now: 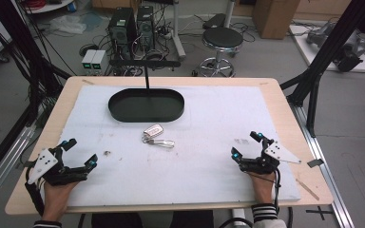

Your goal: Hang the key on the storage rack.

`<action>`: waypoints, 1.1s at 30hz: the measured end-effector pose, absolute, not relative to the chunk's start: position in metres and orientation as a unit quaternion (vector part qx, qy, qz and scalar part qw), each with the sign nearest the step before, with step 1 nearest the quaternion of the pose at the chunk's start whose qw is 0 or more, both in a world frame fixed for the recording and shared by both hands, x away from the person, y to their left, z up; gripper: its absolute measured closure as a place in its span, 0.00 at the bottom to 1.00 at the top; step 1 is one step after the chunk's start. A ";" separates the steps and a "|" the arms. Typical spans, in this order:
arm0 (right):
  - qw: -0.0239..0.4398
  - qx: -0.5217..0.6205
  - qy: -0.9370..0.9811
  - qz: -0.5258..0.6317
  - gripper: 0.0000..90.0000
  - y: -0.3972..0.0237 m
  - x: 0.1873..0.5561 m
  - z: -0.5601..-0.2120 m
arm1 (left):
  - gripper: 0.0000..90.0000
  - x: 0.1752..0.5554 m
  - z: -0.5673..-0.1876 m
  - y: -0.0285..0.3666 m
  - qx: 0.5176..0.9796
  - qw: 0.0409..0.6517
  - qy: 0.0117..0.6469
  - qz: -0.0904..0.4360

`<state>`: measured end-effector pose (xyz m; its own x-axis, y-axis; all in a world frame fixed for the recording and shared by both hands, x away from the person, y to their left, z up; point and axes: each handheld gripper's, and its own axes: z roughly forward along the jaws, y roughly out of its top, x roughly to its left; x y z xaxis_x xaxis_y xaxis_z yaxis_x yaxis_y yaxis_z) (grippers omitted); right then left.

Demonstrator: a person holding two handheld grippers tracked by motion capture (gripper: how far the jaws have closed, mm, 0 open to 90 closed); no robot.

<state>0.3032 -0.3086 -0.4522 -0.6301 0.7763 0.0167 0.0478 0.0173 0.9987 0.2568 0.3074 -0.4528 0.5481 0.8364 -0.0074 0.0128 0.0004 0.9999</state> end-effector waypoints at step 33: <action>0.293 0.318 0.651 0.623 0.01 -0.308 0.303 -0.452 | 0.02 0.283 -0.412 0.295 0.719 0.588 0.293 0.225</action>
<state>0.3026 -0.3077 -0.4522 -0.6255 0.7801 0.0139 0.0486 0.0212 0.9986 0.2834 0.2947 -0.4125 0.7269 0.6865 -0.0202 0.1559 -0.1363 0.9783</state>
